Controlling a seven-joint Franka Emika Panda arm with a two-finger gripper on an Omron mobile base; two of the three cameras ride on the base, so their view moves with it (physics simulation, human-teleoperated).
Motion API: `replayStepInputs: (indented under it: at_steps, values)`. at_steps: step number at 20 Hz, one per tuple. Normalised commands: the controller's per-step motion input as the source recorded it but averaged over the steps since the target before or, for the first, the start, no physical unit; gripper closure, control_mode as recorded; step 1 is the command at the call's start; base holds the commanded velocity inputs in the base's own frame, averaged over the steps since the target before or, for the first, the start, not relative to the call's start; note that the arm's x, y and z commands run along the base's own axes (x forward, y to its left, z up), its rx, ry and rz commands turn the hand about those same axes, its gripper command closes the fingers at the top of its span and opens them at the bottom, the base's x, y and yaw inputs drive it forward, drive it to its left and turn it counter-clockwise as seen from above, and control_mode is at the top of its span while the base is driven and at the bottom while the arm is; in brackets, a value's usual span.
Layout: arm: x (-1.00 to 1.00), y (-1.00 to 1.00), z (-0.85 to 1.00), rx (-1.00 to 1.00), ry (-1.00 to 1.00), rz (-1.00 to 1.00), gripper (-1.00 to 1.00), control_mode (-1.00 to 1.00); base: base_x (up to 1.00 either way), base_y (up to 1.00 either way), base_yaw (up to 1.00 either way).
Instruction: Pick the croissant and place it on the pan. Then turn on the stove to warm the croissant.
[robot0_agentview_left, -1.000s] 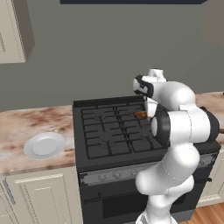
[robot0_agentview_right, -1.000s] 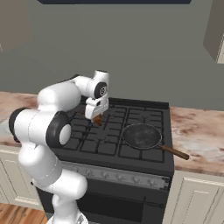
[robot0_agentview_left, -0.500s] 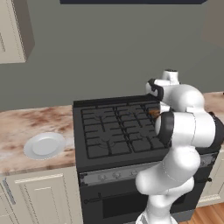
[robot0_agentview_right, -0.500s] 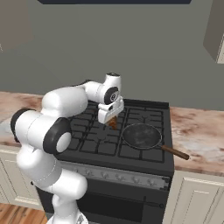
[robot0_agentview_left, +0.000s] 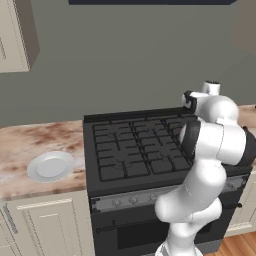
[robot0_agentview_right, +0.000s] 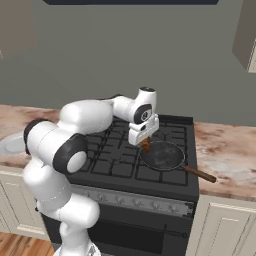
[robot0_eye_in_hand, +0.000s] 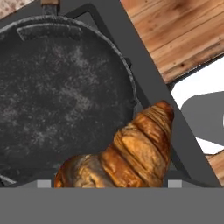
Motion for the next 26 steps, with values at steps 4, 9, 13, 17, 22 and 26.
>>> replayStepInputs:
  at_steps: [4,9,13,17,22,26]
  values:
    - [0.10,-0.47,-0.18,0.00,-0.01,0.00,1.00,-1.00,0.00,0.00,0.00]
    - [0.09,-0.43,-0.25,0.00,0.00,0.00,1.00,-1.00,0.00,0.00,0.00]
    - [0.06,-0.31,-0.30,0.00,-0.02,0.00,1.00,-1.00,0.00,0.00,0.00]
    - [0.06,-0.21,-0.28,0.00,-0.01,0.00,1.00,-1.00,0.00,0.00,0.00]
    - [0.13,-0.13,-0.26,0.00,0.00,0.00,1.00,-1.00,0.00,0.00,0.00]
    - [0.22,-0.06,-0.33,0.00,0.00,0.00,1.00,-1.00,0.00,0.00,0.00]
